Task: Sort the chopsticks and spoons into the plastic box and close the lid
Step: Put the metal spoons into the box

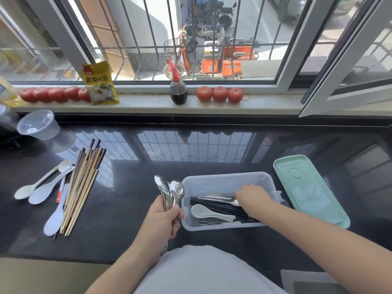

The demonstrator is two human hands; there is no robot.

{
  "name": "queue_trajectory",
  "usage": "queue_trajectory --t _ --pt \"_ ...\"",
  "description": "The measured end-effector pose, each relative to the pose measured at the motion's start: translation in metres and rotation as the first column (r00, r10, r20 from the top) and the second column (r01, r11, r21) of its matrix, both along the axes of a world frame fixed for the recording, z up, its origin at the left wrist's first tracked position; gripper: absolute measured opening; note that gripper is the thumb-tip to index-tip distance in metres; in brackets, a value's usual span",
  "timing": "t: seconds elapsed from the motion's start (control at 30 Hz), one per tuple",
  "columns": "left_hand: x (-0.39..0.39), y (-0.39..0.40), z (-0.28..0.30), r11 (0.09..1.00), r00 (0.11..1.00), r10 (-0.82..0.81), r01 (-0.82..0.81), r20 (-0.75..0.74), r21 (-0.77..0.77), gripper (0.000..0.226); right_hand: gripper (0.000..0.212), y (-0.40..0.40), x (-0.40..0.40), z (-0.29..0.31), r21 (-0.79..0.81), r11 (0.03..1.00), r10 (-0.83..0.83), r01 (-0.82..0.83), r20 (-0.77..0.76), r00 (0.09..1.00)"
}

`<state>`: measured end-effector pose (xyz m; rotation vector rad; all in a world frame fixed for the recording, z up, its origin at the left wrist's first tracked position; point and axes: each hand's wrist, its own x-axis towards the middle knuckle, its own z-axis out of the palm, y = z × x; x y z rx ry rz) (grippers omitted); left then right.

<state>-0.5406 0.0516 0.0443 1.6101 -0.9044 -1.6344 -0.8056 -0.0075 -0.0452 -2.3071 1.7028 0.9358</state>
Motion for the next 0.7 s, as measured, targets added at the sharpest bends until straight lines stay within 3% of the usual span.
queue_trajectory --t 0.4,0.53,0.7 --pt "0.002 0.001 -0.001 1.000 1.000 0.004 -0.004 0.005 0.006 0.013 0.019 -0.005 -0.002 -0.003 0.095 0.993 0.076 -0.074 -0.025 0.997" --pt "0.001 0.001 -0.001 1.000 1.000 0.005 -0.005 0.007 0.014 0.013 0.047 -0.009 -0.001 0.000 0.170 0.985 0.022 -0.023 0.008 1.000" --pt "0.000 0.001 0.000 1.000 1.000 -0.014 0.014 0.013 0.014 0.015 0.044 -0.013 0.005 0.004 0.169 0.981 0.092 -0.093 0.014 0.996"
